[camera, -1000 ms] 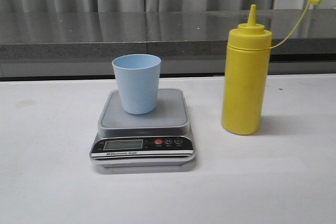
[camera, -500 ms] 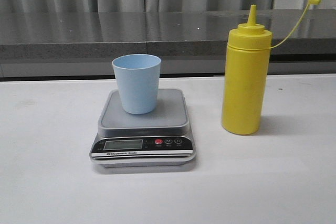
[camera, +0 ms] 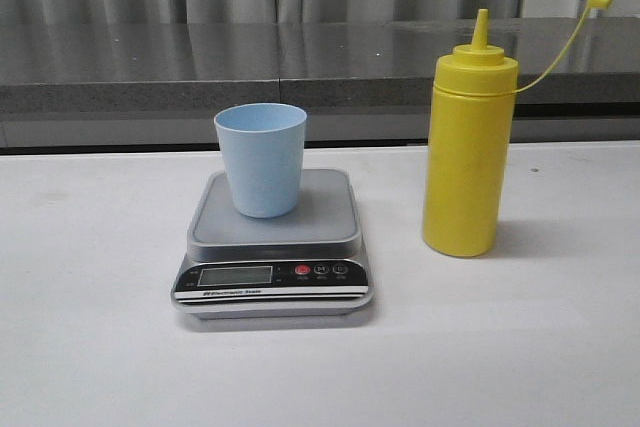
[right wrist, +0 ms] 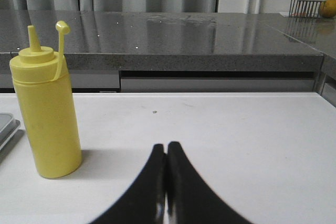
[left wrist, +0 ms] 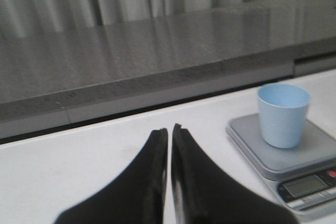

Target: Pour seasoning into cup on scale with both arms

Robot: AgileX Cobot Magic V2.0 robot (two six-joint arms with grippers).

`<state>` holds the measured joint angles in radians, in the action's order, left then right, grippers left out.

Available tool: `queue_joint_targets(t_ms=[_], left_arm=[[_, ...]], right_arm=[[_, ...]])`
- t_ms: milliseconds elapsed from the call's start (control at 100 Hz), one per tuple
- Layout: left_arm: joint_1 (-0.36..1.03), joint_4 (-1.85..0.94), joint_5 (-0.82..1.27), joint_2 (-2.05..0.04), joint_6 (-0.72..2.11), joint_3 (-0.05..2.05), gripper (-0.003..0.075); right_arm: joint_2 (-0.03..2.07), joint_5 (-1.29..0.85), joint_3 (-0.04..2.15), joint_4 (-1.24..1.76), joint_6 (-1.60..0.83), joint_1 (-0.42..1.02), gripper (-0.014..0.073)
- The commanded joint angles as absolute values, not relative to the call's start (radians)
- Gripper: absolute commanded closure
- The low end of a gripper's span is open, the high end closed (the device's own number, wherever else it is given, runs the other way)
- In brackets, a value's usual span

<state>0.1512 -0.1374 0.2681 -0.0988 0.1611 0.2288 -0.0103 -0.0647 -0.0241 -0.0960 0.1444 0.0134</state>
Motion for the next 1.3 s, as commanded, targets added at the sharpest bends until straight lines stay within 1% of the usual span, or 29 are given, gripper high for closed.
queue_joint_targets(t_ms=[0,170,490,600,650,1290], left_arm=[[0.104,-0.139,0.104,-0.111,0.144,0.211,0.0710],[0.036,-0.092,0.106,-0.061,0.036,0.144,0.0710],[-0.054,-0.059,0.077,0.011,0.036,0.020,0.0710],[-0.065,-0.059,0.000,0.041,0.036,-0.054,0.0710],[-0.065,-0.057,0.064,0.041,0.036,-0.046,0.0710],[-0.063,-0.057,0.063,0.040,0.036,-0.049,0.0710]], right_arm=[[-0.025,0.014,-0.027,-0.099,0.145,0.008,0.0661],[-0.025,0.013,-0.027,-0.099,0.145,0.008,0.0661],[-0.025,0.011,-0.027,-0.099,0.145,0.008,0.0661],[-0.024,0.011,-0.027,-0.099,0.145,0.008,0.0661],[-0.024,0.011,-0.027,-0.099,0.145,0.008,0.0661],[-0.024,0.011,-0.027,-0.099,0.144,0.008,0.0661]])
